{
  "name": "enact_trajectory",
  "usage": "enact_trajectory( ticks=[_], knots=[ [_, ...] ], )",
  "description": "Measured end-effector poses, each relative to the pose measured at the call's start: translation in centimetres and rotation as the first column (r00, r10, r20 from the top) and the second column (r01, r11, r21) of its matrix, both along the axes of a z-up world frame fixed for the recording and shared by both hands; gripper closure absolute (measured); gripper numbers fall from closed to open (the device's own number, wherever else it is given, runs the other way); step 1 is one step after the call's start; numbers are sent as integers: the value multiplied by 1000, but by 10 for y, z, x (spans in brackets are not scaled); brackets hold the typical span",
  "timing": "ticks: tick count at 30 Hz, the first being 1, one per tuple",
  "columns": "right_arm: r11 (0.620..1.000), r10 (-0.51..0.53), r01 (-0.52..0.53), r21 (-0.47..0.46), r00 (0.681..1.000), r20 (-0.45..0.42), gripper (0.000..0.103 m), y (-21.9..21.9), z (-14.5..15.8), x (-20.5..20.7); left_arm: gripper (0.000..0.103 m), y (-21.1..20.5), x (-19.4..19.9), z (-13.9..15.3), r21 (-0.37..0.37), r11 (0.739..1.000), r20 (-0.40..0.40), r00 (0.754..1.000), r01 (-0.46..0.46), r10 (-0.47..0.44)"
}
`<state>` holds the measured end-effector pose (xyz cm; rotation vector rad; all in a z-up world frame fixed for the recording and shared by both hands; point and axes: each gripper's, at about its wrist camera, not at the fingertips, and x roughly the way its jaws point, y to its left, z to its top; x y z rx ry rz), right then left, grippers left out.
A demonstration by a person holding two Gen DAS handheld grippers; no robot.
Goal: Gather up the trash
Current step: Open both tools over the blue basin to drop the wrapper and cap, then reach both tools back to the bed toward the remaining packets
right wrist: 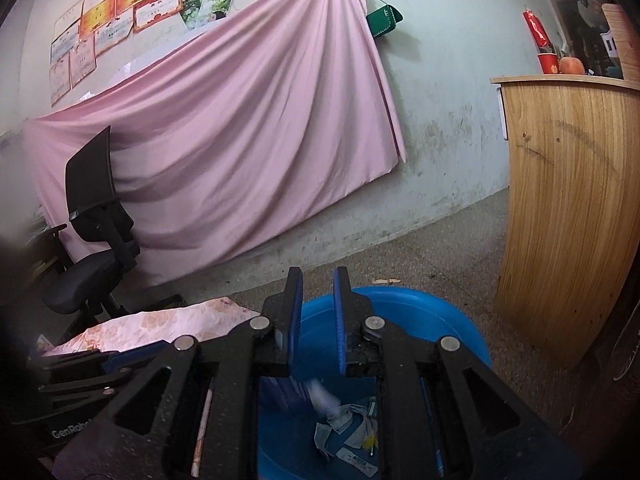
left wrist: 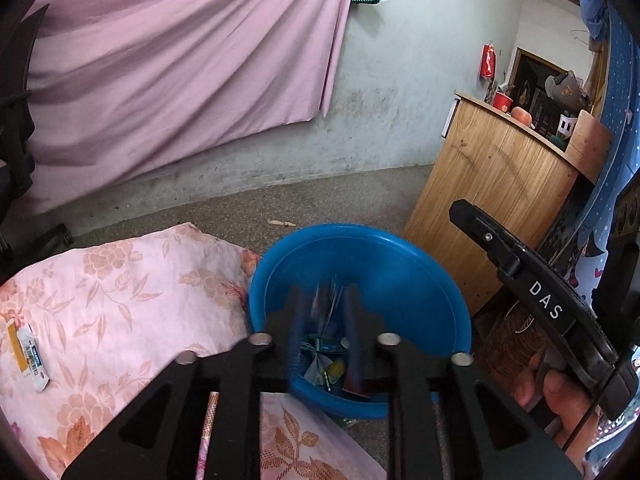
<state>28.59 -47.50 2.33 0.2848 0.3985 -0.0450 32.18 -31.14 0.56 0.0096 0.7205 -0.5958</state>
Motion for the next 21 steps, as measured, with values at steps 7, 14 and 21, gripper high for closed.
enact_trajectory(
  ticks=[7, 14, 21],
  knots=[
    [1000, -2, 2, 1, 1000, 8, 59, 2, 4, 0, 72, 19, 3, 5, -18, 998, 5, 998, -58, 58],
    [1000, 8, -8, -3, 999, 49, 46, 16, 16, 1, 67, 55, -1, 28, -50, 989, 68, 988, -139, 142],
    [999, 26, -23, -29, 994, 104, 13, 47, 37, 2, 47, 108, -16, 57, -96, 969, 160, 957, -227, 240]
  ],
)
